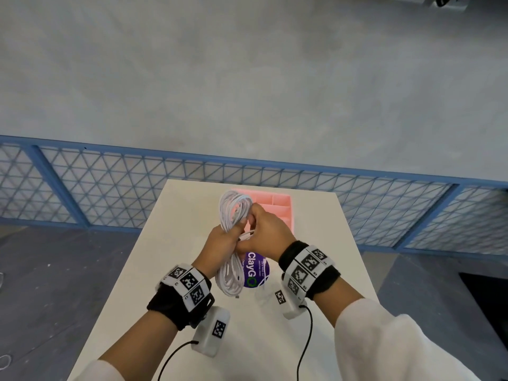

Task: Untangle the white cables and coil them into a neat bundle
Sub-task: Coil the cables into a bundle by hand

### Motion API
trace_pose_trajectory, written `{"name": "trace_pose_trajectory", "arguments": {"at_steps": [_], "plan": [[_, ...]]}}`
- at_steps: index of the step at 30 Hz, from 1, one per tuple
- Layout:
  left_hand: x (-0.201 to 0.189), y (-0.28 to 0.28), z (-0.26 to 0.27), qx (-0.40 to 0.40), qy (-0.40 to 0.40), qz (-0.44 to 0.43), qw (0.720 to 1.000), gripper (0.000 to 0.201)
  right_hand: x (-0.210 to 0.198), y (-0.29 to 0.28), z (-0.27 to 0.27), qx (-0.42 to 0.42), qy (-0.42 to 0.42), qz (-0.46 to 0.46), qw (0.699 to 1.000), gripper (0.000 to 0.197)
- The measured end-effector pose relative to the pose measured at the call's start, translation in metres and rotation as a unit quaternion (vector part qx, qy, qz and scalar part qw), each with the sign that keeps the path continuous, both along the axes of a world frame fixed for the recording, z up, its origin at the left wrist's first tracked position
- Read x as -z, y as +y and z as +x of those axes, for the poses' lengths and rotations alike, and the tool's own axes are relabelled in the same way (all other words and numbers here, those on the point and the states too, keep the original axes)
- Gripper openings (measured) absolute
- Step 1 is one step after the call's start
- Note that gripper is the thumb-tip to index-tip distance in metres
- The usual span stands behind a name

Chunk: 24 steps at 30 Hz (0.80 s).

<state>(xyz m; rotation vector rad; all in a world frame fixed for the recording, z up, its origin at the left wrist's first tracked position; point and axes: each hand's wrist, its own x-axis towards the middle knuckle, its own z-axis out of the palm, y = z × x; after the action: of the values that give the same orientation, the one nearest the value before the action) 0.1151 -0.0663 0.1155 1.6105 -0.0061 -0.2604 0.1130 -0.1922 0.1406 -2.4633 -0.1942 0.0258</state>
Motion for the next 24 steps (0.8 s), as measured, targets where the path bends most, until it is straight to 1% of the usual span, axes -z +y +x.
{"name": "trace_pose_trajectory", "arguments": {"at_steps": [4,6,8,10,13,15,17,19,21,22,24], "plan": [[-0.006,0.000,-0.001,0.025,0.023,0.017,0.999,0.047,-0.002,-0.006,0.004,-0.044,0.066,0.098,0.992,0.056],[-0.008,-0.002,0.000,0.036,0.034,0.016,0.999,0.049,-0.003,-0.009,0.006,-0.061,0.072,0.124,0.988,0.056],[-0.010,-0.003,0.003,0.041,0.038,0.010,0.998,0.047,-0.006,-0.012,0.008,-0.078,0.075,0.147,0.983,0.055],[-0.013,0.002,0.005,0.039,0.045,0.000,0.998,0.045,-0.009,-0.020,0.010,-0.091,0.098,0.178,0.975,0.051],[-0.016,0.018,0.006,0.058,0.082,-0.060,0.993,0.041,-0.010,-0.044,0.014,-0.087,0.143,0.183,0.969,0.036],[-0.016,0.028,0.005,0.098,0.085,-0.056,0.990,0.042,-0.008,-0.058,0.015,-0.078,0.156,0.167,0.970,0.024],[-0.016,0.033,0.003,0.138,0.074,-0.013,0.988,0.040,-0.002,-0.065,0.018,-0.074,0.164,0.138,0.974,0.016],[-0.015,0.037,0.002,0.153,0.069,0.014,0.986,0.035,0.005,-0.070,0.022,-0.074,0.160,0.052,0.983,0.014],[-0.014,0.045,0.002,0.139,0.075,0.026,0.987,0.029,0.015,-0.079,0.026,-0.087,0.173,-0.066,0.979,0.016],[-0.013,0.050,0.003,0.124,0.073,0.033,0.989,0.025,0.022,-0.085,0.027,-0.085,0.189,-0.106,0.973,0.018],[-0.009,0.060,0.006,0.081,0.064,0.066,0.992,0.019,0.031,-0.097,0.025,-0.049,0.207,-0.139,0.967,0.020]]}}
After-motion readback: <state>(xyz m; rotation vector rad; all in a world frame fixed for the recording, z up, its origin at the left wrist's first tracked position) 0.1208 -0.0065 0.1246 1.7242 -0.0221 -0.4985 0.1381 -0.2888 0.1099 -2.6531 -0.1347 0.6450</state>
